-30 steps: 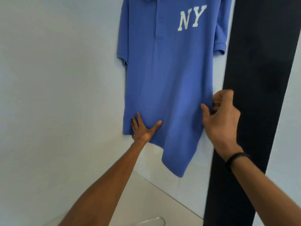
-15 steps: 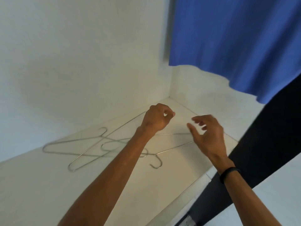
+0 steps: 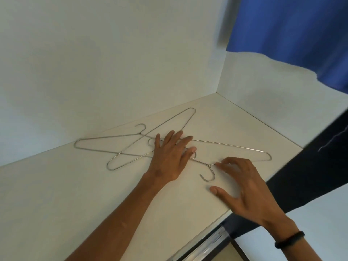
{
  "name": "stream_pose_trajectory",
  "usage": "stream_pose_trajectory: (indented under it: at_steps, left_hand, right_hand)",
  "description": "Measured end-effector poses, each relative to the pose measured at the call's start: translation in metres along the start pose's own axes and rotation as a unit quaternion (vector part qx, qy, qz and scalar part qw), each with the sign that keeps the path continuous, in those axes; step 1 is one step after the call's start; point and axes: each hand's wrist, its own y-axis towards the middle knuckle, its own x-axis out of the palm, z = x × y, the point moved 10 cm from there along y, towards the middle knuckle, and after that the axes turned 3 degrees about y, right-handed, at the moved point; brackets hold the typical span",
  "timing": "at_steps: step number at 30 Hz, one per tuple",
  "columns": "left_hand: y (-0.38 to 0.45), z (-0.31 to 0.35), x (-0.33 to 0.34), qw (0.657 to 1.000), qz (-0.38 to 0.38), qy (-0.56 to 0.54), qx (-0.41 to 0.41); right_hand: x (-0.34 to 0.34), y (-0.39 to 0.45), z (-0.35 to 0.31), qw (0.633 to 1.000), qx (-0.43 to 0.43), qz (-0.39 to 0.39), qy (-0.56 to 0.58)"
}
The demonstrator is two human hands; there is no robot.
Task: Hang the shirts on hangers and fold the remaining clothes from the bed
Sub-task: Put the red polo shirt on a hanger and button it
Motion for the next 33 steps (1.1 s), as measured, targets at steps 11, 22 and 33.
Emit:
stream_pose_trajectory:
  at_steps: [11, 22, 33]
  left_hand:
    - [0.012, -0.027, 0.001, 0.994, -0.022, 0.02, -0.104]
    - [0.009, 0.002, -0.053, 0.962, 0.186, -0.187, 0.072]
    - [-0.018, 0.1, -0.04, 0.907, -0.042, -0.41, 0.079]
  right_hand:
    - [-0.021, -0.081, 0.007, 0.98, 0.04, 0.123, -0.148]
    - [-0.083, -0.13, -0.025, 0.916, 0.165, 0.351, -0.099]
    - [-0.114, -0.222, 0.002, 0.871, 0.327, 0.356, 0.092]
